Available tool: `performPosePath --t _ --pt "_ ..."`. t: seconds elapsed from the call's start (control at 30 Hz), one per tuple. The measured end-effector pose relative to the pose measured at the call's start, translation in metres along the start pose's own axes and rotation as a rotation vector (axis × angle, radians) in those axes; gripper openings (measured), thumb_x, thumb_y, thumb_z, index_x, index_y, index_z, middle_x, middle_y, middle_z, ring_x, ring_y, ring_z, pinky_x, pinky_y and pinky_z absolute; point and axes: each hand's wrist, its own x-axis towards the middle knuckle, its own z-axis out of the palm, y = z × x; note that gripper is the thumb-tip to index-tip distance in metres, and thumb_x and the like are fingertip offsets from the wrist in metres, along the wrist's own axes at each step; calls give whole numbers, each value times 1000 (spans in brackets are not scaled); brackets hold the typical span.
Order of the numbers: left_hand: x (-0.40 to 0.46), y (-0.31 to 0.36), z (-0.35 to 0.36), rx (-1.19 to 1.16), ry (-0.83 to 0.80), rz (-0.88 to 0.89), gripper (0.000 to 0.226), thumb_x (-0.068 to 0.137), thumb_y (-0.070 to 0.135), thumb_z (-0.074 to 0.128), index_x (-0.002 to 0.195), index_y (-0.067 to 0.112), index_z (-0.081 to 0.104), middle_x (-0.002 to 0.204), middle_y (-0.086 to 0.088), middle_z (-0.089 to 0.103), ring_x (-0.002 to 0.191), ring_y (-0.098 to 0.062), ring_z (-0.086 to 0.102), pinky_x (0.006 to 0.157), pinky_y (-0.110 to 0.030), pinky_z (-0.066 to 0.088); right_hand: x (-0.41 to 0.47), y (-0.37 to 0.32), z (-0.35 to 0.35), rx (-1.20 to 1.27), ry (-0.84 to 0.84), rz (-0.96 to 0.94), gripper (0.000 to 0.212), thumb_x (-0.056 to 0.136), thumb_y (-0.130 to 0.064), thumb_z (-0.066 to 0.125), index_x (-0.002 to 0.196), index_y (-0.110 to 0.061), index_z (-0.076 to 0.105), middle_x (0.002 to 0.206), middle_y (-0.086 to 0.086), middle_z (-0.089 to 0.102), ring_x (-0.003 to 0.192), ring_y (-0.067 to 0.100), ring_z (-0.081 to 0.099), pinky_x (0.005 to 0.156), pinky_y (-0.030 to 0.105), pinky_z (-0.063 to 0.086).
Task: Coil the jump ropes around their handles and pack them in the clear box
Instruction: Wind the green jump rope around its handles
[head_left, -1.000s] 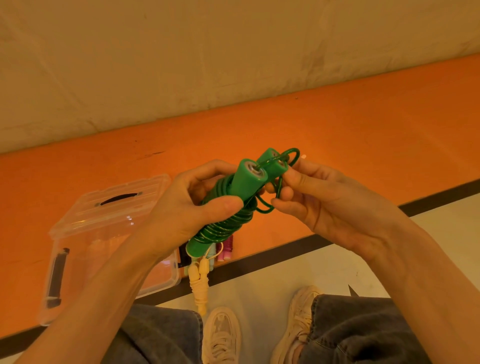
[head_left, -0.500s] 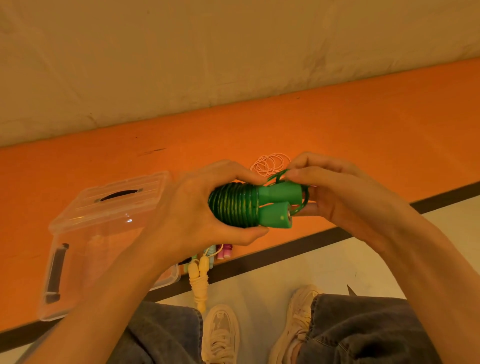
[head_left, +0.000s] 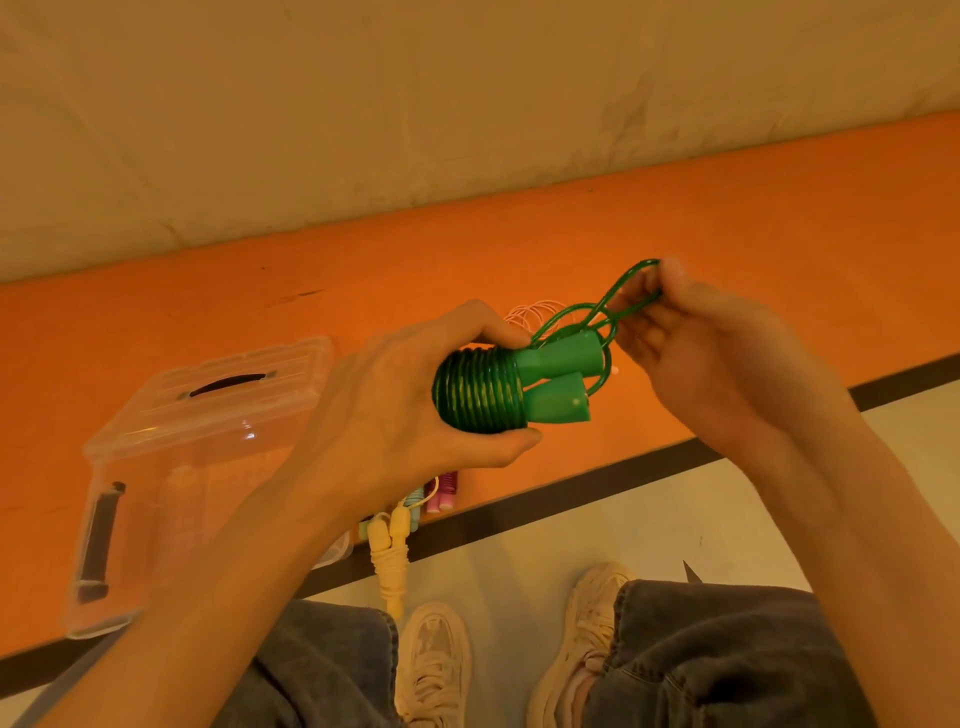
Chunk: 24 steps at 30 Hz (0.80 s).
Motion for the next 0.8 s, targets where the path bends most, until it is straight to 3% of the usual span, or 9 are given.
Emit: performPosePath --t 0.07,0.13,0.23,0.33,0.47,0.57,0.67,0.73,0.8 --pt "1 1 0 -6 16 -1 54 63 59 72 110 40 54 112 23 64 100 -6 63 78 -41 53 -1 -3 -2 89 -12 23 13 76 -26 57 68 -17 62 72 -4 63 77 11 60 77 22 45" --pt "0 1 1 18 30 -5 56 63 60 72 112 42 51 113 23 63 104 -4 62 79 -41 53 -3 -3 -1 30 -36 -32 11 70 -25 66 72 -16 62 73 -3 62 76 10 59 76 21 46" --pt "-3 2 6 103 26 3 65 63 63 68 121 47 44 118 32 59 107 7 56 79 -34 53 -8 2 6 -308 -55 -331 22 61 -20 78 70 -15 58 70 -6 62 72 10 58 69 21 48" --pt "-4 2 10 166 22 -22 67 63 67 65 124 46 48 108 21 65 98 -2 61 74 -38 51 -14 5 16 -704 -101 -699 25 74 -5 77 77 -8 52 78 2 63 78 16 63 72 31 51" --pt "-2 3 12 191 8 -33 68 61 71 61 124 45 51 104 18 66 92 -6 62 71 -40 51 -13 10 22 -1021 23 -884 18 90 -16 65 87 -12 47 78 4 62 72 16 64 63 37 51" --pt "-5 5 13 178 53 -21 66 61 69 61 122 47 51 98 19 64 89 -4 59 70 -39 51 -11 10 29 -959 141 -893 23 95 -18 58 88 -23 36 74 5 61 66 12 66 57 42 51" --pt "-6 7 13 170 93 13 66 63 66 62 125 48 49 92 33 55 86 0 55 68 -30 49 -12 7 30 -753 199 -790 26 96 -15 55 84 -24 33 68 3 60 65 14 68 54 43 56" --pt "-6 9 14 170 104 34 67 65 65 62 128 48 49 92 39 49 86 1 53 69 -25 48 -12 5 28 -602 227 -679 24 96 -14 55 85 -17 34 62 4 62 59 20 67 49 36 55" --pt "-4 10 16 157 78 31 68 67 65 62 131 47 47 102 34 55 90 2 52 71 -28 48 -11 2 24 -491 250 -590 22 96 -15 55 86 -13 35 59 5 64 52 21 65 46 29 51"
